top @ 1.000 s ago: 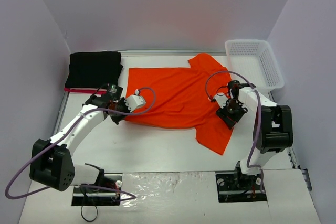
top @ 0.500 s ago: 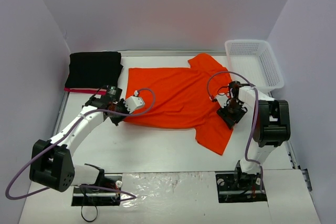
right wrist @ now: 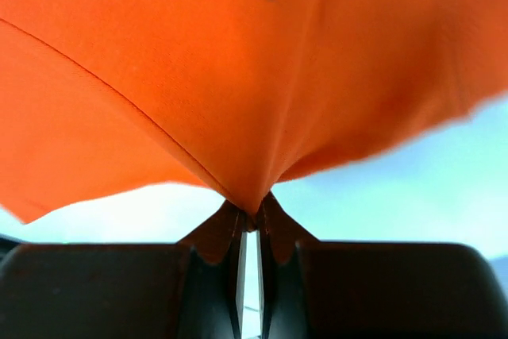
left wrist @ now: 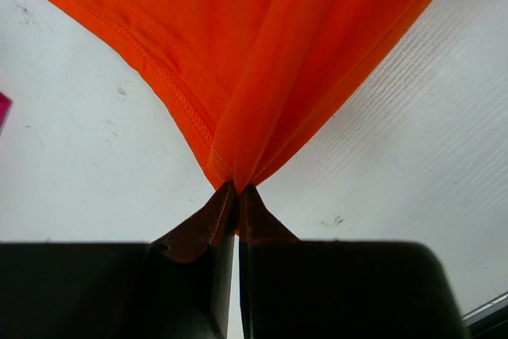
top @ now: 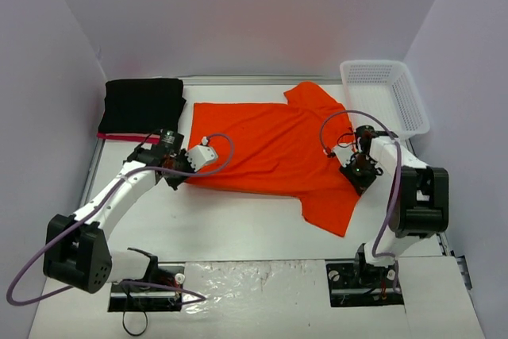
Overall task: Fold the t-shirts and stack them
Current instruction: Grap the side of the flattened tshirt closest away from the robot with both arms, then fold the flattened tshirt in 1/3 of the way
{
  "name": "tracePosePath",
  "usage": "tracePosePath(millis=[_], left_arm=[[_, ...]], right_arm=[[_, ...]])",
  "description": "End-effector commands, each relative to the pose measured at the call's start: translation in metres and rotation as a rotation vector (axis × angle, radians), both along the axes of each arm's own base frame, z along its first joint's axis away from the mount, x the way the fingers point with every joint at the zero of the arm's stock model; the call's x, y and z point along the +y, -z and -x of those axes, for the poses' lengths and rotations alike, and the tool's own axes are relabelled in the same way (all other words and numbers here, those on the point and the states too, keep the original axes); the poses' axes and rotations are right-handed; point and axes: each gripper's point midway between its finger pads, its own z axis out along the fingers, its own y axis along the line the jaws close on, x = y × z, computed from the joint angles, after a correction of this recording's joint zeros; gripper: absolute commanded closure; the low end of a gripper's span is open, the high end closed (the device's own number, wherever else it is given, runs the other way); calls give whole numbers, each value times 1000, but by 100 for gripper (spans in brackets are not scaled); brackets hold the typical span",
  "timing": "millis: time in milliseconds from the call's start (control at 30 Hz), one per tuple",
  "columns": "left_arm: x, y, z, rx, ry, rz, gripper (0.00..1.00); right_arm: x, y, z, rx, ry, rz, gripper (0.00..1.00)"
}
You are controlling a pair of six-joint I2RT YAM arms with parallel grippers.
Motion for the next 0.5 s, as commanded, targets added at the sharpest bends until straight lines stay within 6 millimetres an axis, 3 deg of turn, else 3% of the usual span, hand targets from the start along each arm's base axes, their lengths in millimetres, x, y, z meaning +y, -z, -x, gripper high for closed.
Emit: tracePosePath(millis=[0, 233, 467], left_arm=[[9, -25, -2, -69, -25, -13, 98], [15, -40, 7, -104, -31, -17, 98], [18, -43, 20, -96, -27, -20, 98]], right_arm=[[-7, -32, 18, -4, -6, 2, 100], [-5, -65, 26, -75, -24, -11, 100], [-7, -71, 39, -62, -34, -5, 100]])
